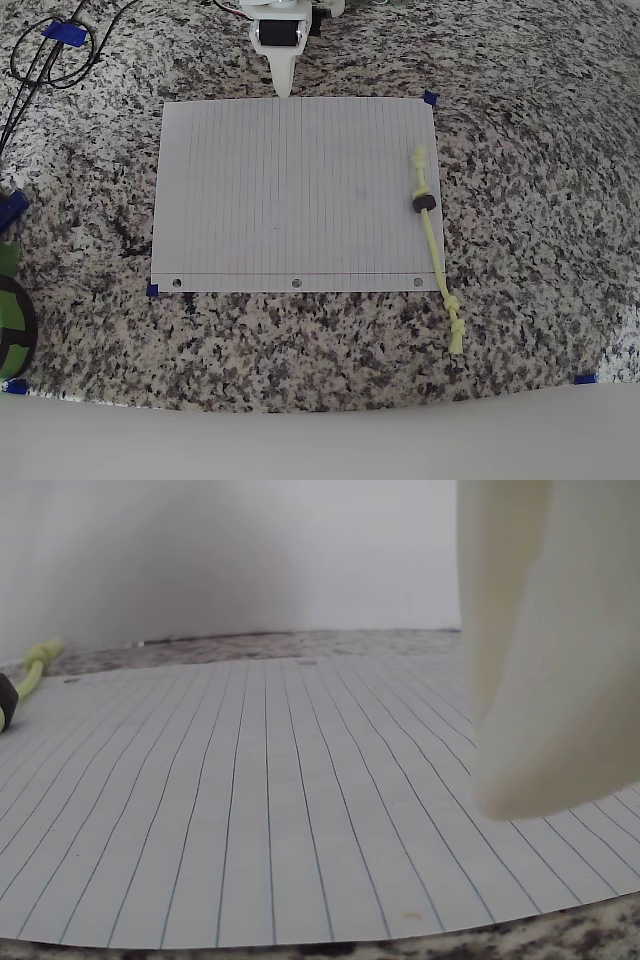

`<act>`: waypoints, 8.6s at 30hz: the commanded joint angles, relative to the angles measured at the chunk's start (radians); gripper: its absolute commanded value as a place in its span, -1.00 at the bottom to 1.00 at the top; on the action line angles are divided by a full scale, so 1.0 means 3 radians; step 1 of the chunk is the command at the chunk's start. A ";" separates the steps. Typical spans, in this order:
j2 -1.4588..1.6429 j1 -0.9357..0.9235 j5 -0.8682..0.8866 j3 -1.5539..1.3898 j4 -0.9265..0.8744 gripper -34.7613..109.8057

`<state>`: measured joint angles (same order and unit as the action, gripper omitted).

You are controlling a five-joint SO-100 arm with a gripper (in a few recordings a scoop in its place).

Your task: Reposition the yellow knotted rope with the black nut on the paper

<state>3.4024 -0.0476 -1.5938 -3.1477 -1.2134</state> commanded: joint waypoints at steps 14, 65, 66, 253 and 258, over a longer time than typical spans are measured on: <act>0.0020 0.0010 0.0046 -0.0005 -0.0010 -0.51; 0.0020 0.0005 0.0046 -0.0005 -0.0015 -0.51; 0.0020 0.0005 0.0046 -0.0005 -0.0015 -0.52; -0.1329 -0.1861 0.1171 0.1350 0.2577 -0.52; -0.1099 -0.1652 0.1963 0.1038 0.2439 -0.52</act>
<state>3.0204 -0.5798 -1.1351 -2.8210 -0.4617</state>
